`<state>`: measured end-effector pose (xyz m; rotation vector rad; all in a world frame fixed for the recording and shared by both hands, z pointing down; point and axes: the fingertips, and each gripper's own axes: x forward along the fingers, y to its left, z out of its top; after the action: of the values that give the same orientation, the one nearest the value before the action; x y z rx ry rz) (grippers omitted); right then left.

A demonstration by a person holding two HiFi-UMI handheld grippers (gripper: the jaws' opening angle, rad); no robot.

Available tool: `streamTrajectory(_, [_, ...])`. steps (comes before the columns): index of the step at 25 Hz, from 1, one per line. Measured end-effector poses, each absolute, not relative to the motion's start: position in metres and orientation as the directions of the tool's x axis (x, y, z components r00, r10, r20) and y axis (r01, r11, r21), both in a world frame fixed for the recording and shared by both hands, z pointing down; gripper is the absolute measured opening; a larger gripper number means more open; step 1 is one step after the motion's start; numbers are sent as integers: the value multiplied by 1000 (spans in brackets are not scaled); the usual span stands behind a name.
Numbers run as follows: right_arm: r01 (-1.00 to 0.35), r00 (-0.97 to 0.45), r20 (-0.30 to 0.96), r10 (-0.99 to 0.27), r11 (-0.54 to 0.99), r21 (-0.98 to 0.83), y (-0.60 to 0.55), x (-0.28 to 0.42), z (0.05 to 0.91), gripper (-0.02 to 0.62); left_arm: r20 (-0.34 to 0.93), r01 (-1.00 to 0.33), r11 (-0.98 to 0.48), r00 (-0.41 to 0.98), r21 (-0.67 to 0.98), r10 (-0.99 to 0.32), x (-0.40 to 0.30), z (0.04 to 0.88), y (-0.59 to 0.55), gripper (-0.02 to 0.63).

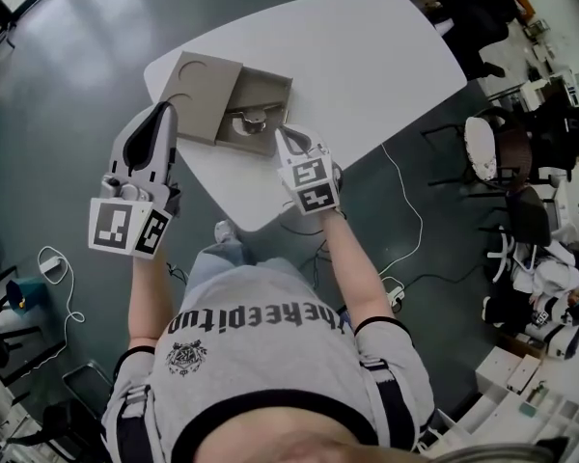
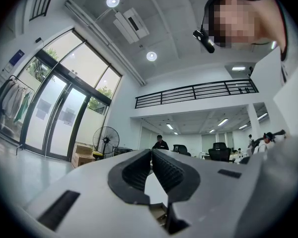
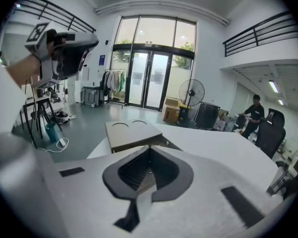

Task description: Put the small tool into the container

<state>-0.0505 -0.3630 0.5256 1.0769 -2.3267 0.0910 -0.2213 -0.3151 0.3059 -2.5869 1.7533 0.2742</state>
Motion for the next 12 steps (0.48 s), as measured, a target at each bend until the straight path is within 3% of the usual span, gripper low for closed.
streamTrajectory(12, [-796, -523, 360, -773, 594, 119, -319, 3, 453, 3, -176, -918, -388, 371, 77, -912, -174, 286, -272, 14])
